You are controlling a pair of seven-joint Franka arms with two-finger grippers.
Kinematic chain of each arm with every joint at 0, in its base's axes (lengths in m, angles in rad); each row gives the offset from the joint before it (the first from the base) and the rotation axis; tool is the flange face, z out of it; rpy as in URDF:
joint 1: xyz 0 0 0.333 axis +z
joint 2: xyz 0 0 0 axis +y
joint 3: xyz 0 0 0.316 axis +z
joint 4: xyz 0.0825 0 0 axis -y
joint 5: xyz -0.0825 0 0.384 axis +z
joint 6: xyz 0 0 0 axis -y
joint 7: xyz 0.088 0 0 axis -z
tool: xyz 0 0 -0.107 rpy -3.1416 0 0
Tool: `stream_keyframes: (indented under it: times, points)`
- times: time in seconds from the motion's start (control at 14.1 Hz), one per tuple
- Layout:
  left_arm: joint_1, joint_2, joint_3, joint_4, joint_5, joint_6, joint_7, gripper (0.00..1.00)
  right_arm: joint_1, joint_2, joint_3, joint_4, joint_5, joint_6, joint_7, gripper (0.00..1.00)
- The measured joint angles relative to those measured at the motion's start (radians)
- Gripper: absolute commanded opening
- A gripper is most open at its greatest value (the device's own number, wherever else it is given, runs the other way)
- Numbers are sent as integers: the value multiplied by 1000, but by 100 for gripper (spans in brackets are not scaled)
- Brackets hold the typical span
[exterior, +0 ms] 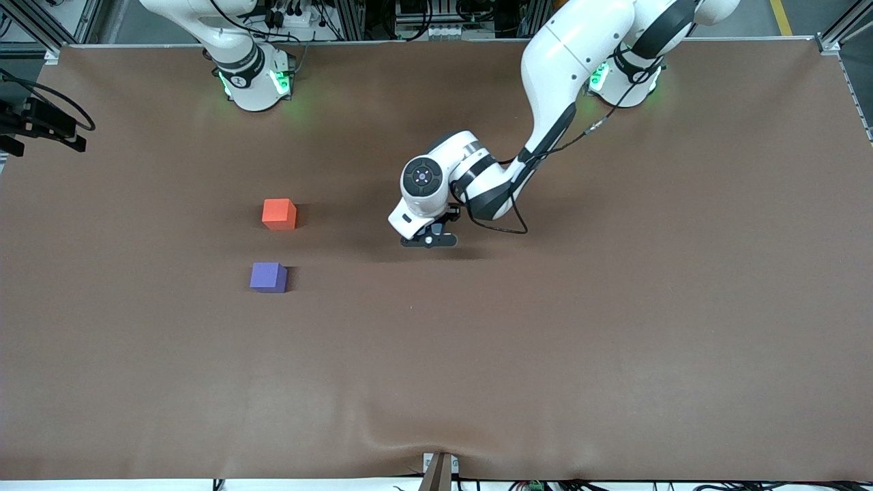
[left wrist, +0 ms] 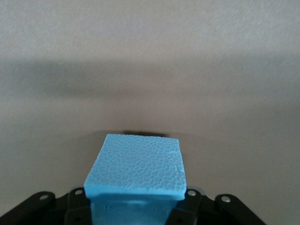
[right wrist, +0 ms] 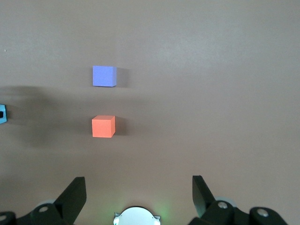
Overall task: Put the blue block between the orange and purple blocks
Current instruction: 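Carry the light-blue block with the left gripper toward the table's middle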
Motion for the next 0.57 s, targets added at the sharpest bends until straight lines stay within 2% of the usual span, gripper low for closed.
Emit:
stream_keyframes:
  times: [0.07,0.28,0.57]
  points:
    - [0,1,3,7,0,3,0,100,0,0,0,0,0,0,0,100]
    - [5,-20,11,38,0,-8,-5,100,0,2,0,-1,0,-1,0,100]
    - [44,-168,65,56,3,-165,-11,100,3,14,1,-2,0,-1,0,100]
